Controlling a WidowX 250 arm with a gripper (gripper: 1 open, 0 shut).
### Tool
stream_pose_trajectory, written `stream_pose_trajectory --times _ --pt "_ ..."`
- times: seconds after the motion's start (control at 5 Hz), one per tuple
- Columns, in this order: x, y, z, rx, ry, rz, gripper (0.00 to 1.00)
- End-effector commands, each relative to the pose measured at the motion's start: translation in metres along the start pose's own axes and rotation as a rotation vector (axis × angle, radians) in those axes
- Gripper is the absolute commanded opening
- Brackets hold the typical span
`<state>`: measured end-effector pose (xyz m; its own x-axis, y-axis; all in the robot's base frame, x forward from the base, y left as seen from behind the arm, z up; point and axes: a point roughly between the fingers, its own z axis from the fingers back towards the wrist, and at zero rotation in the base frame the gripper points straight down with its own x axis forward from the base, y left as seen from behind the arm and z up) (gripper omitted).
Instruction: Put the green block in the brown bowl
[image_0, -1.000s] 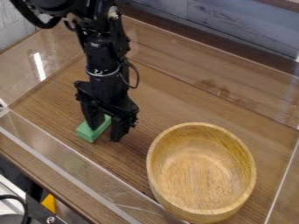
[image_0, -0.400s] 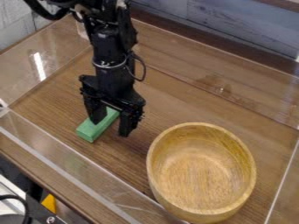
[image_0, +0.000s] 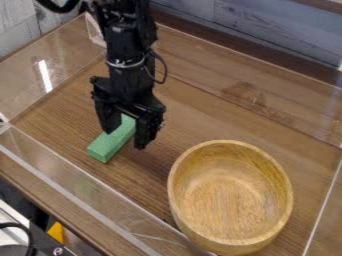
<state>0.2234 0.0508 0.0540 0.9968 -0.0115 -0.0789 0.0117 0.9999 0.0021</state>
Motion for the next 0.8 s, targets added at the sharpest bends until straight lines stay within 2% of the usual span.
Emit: stream_pose_trajectory --times 0.0,0.4,0.6 --pt "0.010 0.004 0.019 0.024 -0.056 0.006 1.00" --pt "0.006 0.002 0.005 0.035 -0.050 -0.010 1.00" --pt "0.006 0.004 0.003 0.044 -0.047 -0.076 1.00"
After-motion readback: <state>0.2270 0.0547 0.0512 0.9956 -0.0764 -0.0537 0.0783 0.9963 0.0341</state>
